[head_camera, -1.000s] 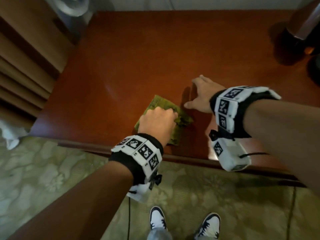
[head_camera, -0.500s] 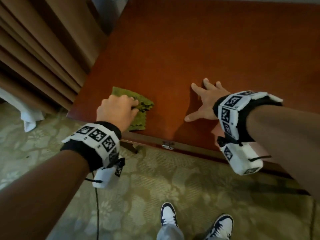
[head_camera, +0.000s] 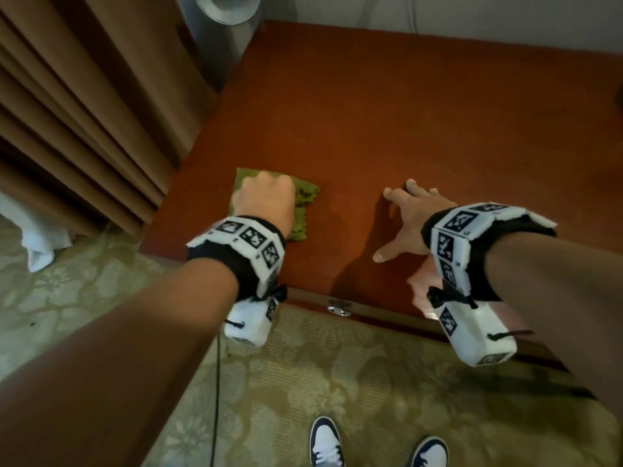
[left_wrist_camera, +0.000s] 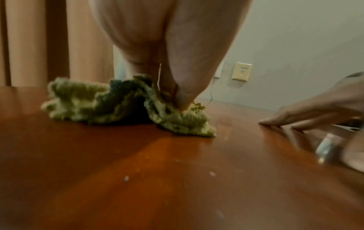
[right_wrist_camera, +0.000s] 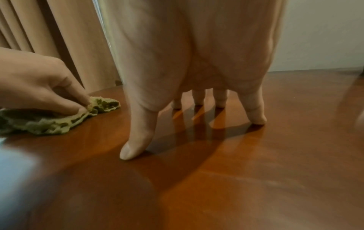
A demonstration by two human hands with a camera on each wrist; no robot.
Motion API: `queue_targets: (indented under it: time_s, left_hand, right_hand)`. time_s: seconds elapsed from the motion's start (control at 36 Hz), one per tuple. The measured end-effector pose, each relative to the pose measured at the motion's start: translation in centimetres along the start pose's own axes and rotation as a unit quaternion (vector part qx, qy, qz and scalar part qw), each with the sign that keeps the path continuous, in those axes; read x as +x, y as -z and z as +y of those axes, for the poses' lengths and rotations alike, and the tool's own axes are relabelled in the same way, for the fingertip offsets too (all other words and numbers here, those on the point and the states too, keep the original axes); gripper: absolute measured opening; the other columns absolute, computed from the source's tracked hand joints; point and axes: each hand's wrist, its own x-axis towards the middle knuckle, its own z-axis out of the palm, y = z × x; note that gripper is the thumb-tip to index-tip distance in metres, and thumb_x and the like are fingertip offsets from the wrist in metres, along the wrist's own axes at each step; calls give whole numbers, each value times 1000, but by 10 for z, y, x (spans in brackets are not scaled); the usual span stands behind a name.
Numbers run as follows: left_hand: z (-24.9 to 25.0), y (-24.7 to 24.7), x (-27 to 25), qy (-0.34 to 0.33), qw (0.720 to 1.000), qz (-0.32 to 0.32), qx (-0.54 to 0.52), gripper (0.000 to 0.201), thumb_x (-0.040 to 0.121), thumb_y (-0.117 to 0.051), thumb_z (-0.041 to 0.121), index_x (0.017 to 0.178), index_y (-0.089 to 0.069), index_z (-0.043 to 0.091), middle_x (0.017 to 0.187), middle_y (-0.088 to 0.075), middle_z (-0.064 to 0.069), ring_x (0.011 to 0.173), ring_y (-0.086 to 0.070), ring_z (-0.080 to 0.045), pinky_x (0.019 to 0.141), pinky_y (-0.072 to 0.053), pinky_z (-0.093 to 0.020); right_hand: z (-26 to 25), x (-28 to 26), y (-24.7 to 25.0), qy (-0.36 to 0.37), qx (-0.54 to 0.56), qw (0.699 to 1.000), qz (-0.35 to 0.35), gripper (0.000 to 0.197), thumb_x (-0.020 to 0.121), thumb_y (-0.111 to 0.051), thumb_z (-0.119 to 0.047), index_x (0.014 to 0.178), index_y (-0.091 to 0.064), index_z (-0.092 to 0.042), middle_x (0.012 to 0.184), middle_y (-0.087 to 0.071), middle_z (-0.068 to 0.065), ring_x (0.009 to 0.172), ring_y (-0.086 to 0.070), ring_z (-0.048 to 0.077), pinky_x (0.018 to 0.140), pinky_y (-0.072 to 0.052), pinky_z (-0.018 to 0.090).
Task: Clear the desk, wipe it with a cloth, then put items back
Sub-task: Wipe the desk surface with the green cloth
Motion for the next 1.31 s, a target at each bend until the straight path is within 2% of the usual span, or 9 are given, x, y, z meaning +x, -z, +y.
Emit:
queue_targets:
  time_s: [0.11, 0.17, 0.28, 0.39, 0.56, 0.64, 0.83, 1.06, 1.31]
  left_hand:
    - [-5, -6, -30, -25, 999, -25, 11, 27, 96, -51, 15, 121, -62, 14, 115, -59, -15, 108, -55, -38, 81, -49, -45]
    - [-10, -11, -39, -23, 999, -43, 1, 28, 98, -50, 16, 124, -60, 16, 115, -58, -13, 108, -54, -37, 83, -48, -44]
    - [-16, -10, -34, -6, 997, -60, -41, 28, 98, -53, 23, 124, -62, 20, 115, -60, -10, 107, -54, -36, 84, -49, -43]
    - [-22, -7, -16, 11, 996, -53, -72, 31, 92, -62, 38, 122, -65, 32, 118, -65, -5, 110, -57, -34, 87, -50, -42]
    - [-28, -1, 32, 36, 995, -56, -69, 38, 86, -64, 50, 120, -66, 33, 122, -65, 1, 115, -55, -30, 90, -47, -40]
    - [-30, 4, 54, 44, 996, -58, -59, 39, 87, -63, 52, 122, -65, 34, 123, -64, 1, 115, -55, -30, 88, -47, -38]
    - [-34, 14, 109, 61, 995, -57, -48, 48, 84, -61, 59, 126, -62, 35, 129, -60, 2, 118, -53, -30, 89, -48, -38]
    - [-35, 31, 172, 38, 997, -38, -48, 43, 86, -61, 56, 122, -66, 32, 126, -63, -1, 117, -54, -30, 94, -45, -38]
    - [-14, 63, 279, -24, 999, -15, -15, 42, 86, -64, 53, 119, -67, 28, 122, -65, -6, 113, -57, -31, 91, -47, -38]
  right_hand:
    - [-16, -6, 17, -10, -42, 999, 22, 112, 56, -78, -69, 145, -25, -27, 144, -27, 9, 124, -42, 40, 96, -43, 55]
    - [-24, -4, 25, -6, -32, 999, 30, 109, 61, -75, -69, 146, -24, -25, 143, -28, 10, 121, -45, 39, 94, -45, 54]
    - [-34, 9, 30, 22, 22, 998, 48, 118, 64, -75, -66, 152, -2, -36, 160, 0, 5, 143, -15, 39, 107, -32, 55]
    - [-35, 32, 30, 32, 25, 998, 38, 125, 59, -73, -72, 150, 7, -43, 160, 16, 2, 146, 8, 37, 114, -15, 59]
    - [-29, 60, 36, 40, 15, 999, 12, 128, 59, -72, -74, 149, 13, -42, 158, 22, 1, 144, 14, 38, 114, -12, 61]
    - [-30, 74, 50, 62, 16, 998, 20, 127, 61, -72, -73, 151, 11, -38, 159, 20, 0, 146, 13, 31, 113, -9, 63]
    - [-40, 107, 71, 79, 17, 997, -11, 144, 42, -76, -79, 146, 17, -46, 156, 28, -5, 144, 20, 34, 108, -15, 69]
    - [-54, 106, 90, 62, 18, 997, -50, 137, 56, -80, -66, 147, 20, -43, 154, 32, -4, 142, 23, 36, 104, -12, 75]
    - [-61, 103, 95, 51, 38, 994, -91, 132, 67, -77, -60, 145, 27, -37, 150, 40, 1, 139, 30, 39, 106, -6, 73]
